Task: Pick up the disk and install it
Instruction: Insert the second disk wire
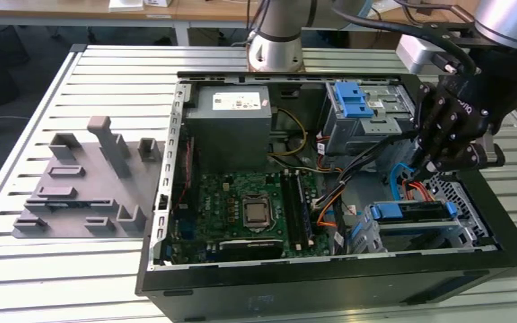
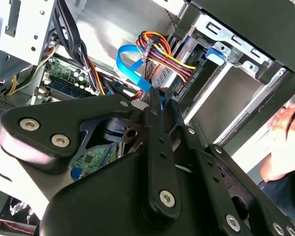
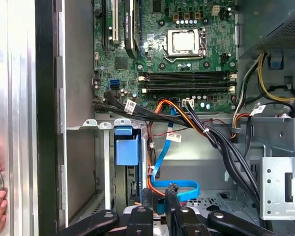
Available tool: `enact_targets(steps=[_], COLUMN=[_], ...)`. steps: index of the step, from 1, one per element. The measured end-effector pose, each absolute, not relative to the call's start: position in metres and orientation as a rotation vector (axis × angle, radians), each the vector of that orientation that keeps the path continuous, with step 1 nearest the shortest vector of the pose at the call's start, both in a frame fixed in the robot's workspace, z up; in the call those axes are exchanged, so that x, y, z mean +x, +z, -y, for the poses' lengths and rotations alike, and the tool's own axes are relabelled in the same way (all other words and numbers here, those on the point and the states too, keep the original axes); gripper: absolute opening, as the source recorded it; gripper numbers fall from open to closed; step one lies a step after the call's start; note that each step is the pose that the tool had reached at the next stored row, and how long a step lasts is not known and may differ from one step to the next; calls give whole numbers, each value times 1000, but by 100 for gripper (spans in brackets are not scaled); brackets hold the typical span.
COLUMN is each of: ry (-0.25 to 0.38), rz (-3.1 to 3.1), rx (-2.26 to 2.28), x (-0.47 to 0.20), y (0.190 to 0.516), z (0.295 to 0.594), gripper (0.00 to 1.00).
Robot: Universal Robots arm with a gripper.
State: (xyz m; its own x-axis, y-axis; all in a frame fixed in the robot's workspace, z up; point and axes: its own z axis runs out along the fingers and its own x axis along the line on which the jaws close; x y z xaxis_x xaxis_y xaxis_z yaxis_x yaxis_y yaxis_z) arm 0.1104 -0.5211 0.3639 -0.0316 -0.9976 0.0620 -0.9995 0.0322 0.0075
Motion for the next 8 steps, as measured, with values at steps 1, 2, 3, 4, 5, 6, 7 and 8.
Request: enact_targets(steps=[1,2,3,4,5,6,7,8], ry=[58,58,59,59,60,61,61,61], rz=[2220,2220,2220,2220,2220,2219,2219,2219], rx=[2151,2151,2151,2150,2150,2150,2149,2149], x=[110,110,110,110,110,110,110,110], y=[363,362,361,360,359,359,358,358], z=[521,521,521,521,521,521,521,521], gripper=[25,25,25,25,25,25,24,24])
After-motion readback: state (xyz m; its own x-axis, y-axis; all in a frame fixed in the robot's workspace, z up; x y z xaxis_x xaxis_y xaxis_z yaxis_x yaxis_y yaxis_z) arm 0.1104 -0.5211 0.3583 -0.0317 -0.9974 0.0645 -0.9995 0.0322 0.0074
